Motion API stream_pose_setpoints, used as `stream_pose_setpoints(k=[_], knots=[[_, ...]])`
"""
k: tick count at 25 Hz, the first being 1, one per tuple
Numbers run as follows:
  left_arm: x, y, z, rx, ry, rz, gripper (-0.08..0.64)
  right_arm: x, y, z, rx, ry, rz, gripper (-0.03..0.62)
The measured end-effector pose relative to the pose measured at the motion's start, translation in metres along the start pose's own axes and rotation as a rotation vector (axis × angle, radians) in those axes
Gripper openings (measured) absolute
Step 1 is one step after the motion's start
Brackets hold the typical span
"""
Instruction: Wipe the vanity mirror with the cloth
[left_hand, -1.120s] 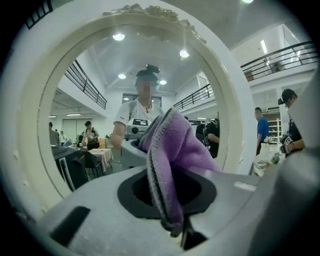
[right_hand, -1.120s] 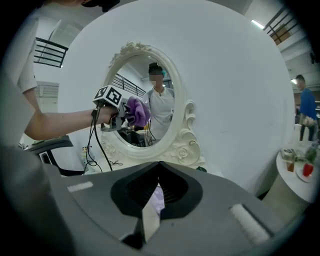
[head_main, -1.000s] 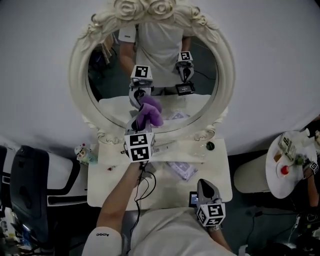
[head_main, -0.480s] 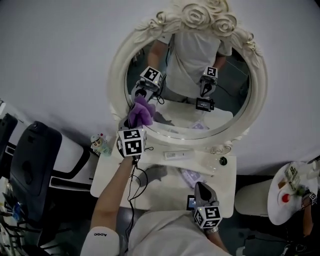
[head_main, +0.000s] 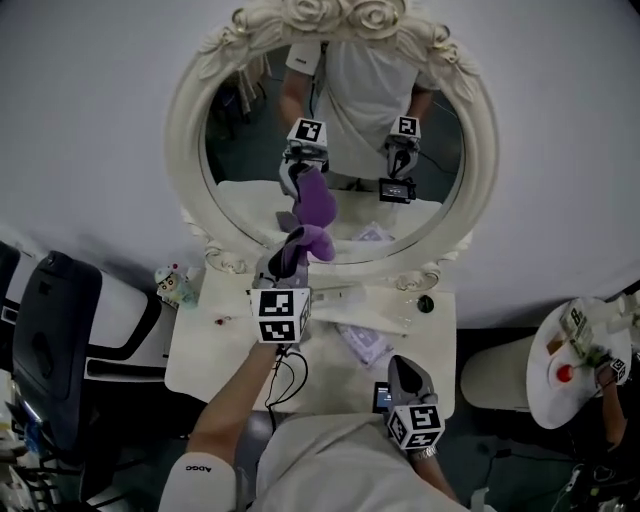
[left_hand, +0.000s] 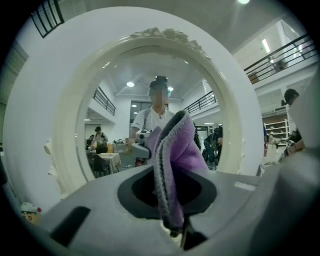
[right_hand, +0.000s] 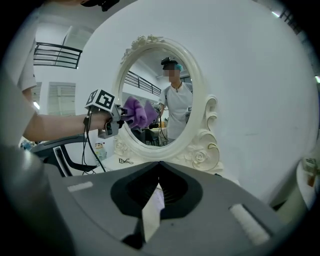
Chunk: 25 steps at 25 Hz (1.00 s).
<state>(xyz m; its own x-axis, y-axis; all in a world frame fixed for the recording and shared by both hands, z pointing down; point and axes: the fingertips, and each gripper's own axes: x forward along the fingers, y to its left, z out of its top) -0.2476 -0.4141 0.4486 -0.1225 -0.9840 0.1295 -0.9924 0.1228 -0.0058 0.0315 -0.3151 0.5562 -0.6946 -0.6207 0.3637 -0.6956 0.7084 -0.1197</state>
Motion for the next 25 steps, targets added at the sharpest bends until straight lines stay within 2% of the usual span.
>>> stream_pose_setpoints(k=[7, 10, 12, 15, 18, 22, 25], knots=[[0.051, -0.125, -0.026, 0.005, 0.037, -0.178, 0.054, -0.049, -0.058, -0.018, 0.046, 0.002, -0.156, 0.008], [0.073, -0.163, -0.037, 0.023, 0.063, -0.215, 0.054, -0.072, -0.084, -0.026, 0.076, 0.003, -0.243, 0.008], [0.082, -0.177, -0.044, 0.027, 0.071, -0.213, 0.054, -0.087, -0.096, -0.032, 0.095, 0.005, -0.295, 0.008], [0.089, -0.181, -0.049, 0.026, 0.072, -0.191, 0.054, -0.102, -0.106, -0.041, 0.119, 0.014, -0.345, 0.008], [0.092, -0.171, -0.053, 0.039, 0.083, -0.179, 0.054, -0.105, -0.105, -0.049, 0.135, 0.031, -0.360, 0.008], [0.088, -0.140, -0.062, 0.069, 0.113, -0.152, 0.054, -0.091, -0.087, -0.049, 0.121, 0.041, -0.322, 0.008], [0.080, -0.105, -0.070, 0.085, 0.139, -0.103, 0.054, -0.074, -0.068, -0.043, 0.102, 0.042, -0.272, 0.008]])
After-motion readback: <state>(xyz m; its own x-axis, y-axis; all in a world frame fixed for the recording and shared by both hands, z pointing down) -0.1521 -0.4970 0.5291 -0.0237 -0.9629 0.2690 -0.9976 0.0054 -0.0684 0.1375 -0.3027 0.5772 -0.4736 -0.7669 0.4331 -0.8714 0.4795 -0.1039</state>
